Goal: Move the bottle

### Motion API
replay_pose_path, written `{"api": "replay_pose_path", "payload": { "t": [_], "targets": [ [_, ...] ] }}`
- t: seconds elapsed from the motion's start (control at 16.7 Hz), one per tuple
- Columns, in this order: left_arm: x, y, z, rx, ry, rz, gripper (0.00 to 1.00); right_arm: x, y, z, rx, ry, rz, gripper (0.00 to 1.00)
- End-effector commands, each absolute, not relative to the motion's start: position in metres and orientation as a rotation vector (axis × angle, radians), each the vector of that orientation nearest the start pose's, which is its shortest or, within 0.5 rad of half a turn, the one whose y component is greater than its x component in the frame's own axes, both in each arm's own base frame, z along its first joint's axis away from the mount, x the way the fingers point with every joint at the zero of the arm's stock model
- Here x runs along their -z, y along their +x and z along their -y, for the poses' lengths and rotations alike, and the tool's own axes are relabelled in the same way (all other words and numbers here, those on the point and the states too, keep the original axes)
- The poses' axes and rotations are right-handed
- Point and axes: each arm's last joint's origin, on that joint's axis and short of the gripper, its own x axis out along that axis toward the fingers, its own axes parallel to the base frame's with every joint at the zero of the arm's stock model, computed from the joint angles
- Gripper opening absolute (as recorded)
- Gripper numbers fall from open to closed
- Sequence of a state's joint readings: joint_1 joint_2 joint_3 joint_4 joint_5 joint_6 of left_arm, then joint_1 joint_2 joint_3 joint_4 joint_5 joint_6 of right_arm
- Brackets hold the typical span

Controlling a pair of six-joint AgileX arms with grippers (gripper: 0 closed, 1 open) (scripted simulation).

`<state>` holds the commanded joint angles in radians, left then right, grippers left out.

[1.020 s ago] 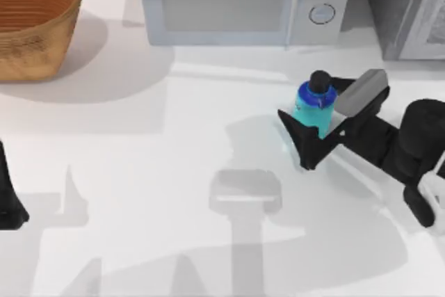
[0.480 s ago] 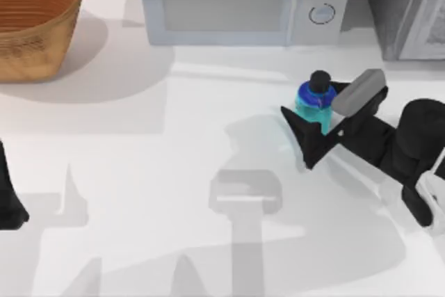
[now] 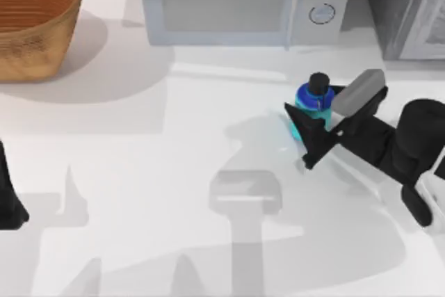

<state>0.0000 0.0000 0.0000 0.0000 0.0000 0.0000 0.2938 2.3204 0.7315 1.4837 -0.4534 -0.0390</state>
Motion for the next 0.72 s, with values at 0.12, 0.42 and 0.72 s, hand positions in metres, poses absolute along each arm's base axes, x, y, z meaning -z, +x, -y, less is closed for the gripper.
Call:
{"api": "replay_pose_path", "payload": {
  "t": [0.12,0.42,0.72],
  "targets": [
    [-0.16,0.106,0.001,0.0,0.0,0.0,1.0,-0.036,0.335,-0.119,-0.775,-0.04,-0.093,0.0],
    [-0.16,0.106,0.001,0.0,0.0,0.0,1.0,-0.036,0.335,-0.119,-0.775,-0.04,-0.093,0.0],
    [-0.16,0.106,0.001,0.0,0.0,0.0,1.0,-0.037,0.342,-0.107,-0.768,-0.051,-0.104,0.0]
  ]
}}
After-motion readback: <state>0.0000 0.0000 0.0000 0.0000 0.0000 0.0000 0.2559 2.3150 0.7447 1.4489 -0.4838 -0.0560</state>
